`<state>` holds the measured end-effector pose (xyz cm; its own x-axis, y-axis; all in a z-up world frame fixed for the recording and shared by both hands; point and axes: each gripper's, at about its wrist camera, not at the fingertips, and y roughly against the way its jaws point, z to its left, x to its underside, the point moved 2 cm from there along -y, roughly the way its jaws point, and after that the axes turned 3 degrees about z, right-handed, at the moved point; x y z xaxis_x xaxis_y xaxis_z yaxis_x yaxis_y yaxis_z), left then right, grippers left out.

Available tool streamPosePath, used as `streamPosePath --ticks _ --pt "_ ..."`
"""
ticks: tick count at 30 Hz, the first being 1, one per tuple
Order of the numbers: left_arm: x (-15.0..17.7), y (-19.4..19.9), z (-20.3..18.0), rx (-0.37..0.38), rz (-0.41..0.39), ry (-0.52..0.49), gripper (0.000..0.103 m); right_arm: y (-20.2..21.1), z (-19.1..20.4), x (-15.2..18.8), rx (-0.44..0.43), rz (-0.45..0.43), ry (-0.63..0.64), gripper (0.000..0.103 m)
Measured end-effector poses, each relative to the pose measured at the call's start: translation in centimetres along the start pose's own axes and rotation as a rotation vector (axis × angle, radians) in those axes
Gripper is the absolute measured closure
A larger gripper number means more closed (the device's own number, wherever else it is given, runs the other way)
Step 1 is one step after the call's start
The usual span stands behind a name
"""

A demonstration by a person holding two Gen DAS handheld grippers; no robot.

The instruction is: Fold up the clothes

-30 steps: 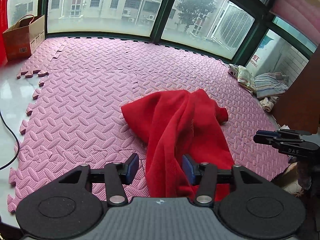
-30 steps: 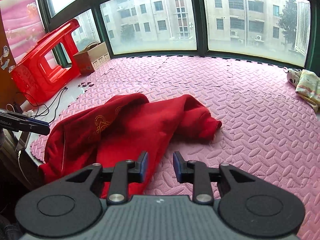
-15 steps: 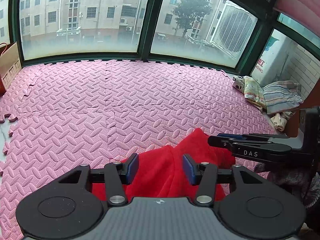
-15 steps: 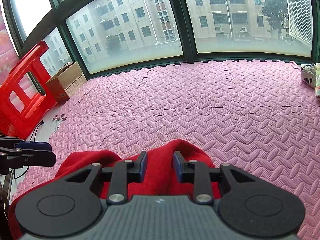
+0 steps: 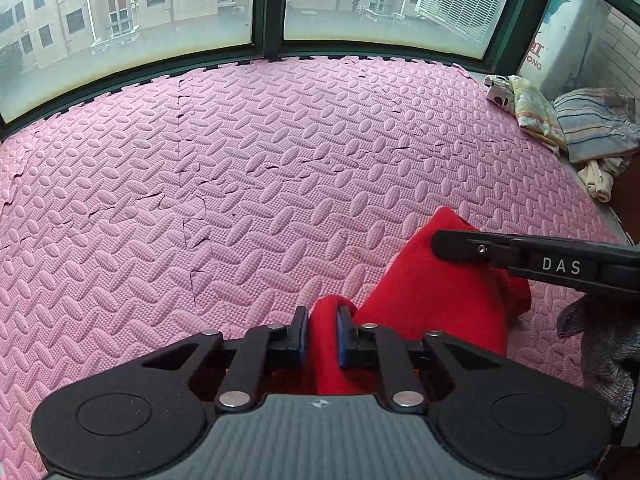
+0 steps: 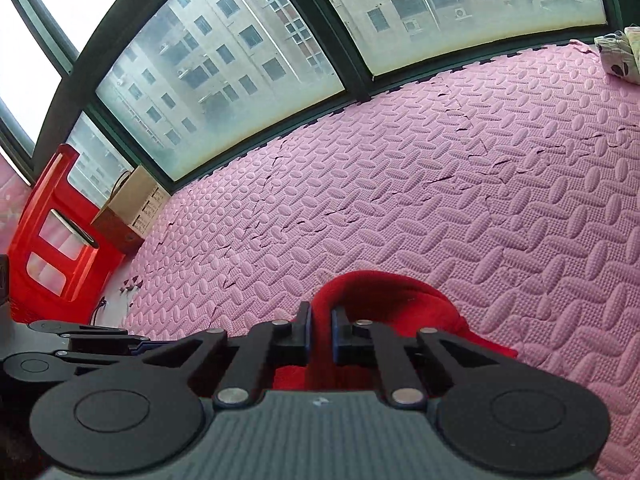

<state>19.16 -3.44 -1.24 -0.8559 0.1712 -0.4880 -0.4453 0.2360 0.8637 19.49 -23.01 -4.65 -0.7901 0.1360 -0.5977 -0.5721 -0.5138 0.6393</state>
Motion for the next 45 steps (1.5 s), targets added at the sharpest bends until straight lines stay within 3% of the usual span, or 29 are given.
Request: streamPosePath --ticks 6,10,13,17,19,23,30,33,39,42,45 --pt "0.2 6.5 2.6 0.111 -0.197 0.132 0.09 5.1 3.1 -1.2 -0.023 -0.165 0.117 0.095" --pt "1.8 10.0 7.0 0.13 -0.323 0.276 0.091 8.8 3.3 -1.4 0.023 -0.246 0.161 0.095" --pt "3.9 9.7 11.6 0.082 -0.337 0.418 0.092 9.2 1.5 -1.0 0.109 -0.229 0.146 0.095" --pt "7.2 7.2 16.8 0.004 -0.233 0.575 0.092 6.7 -3.5 0.7 0.247 -0.086 0.064 0.093" --pt "8.4 6.2 18.2 -0.015 -0.176 0.604 0.091 5.9 -4.8 1.3 0.298 -0.047 0.042 0.084" --pt "9.0 6.2 18.4 -0.061 -0.133 0.56 0.081 5.5 -6.6 2.3 0.385 -0.021 0.02 0.079" --pt "4.9 7.2 16.0 -0.158 -0.2 0.415 0.08 4.8 -6.1 0.1 0.427 -0.057 0.079 0.078" --pt "3.1 6.4 15.8 -0.119 -0.19 0.409 0.079 4.0 -5.9 -0.9 0.42 -0.052 0.111 0.078" --pt "0.9 1.6 15.1 -0.096 -0.081 0.367 0.079 0.2 -4.9 -2.3 0.38 0.027 0.21 0.071" --pt "0.1 -0.3 14.9 -0.089 -0.051 0.372 0.059 -1.6 -4.6 -2.5 0.354 0.062 0.234 0.068" --pt "-0.8 -1.8 14.9 -0.096 -0.03 0.372 0.056 -3.0 -4.7 -2.6 0.35 0.085 0.241 0.067"
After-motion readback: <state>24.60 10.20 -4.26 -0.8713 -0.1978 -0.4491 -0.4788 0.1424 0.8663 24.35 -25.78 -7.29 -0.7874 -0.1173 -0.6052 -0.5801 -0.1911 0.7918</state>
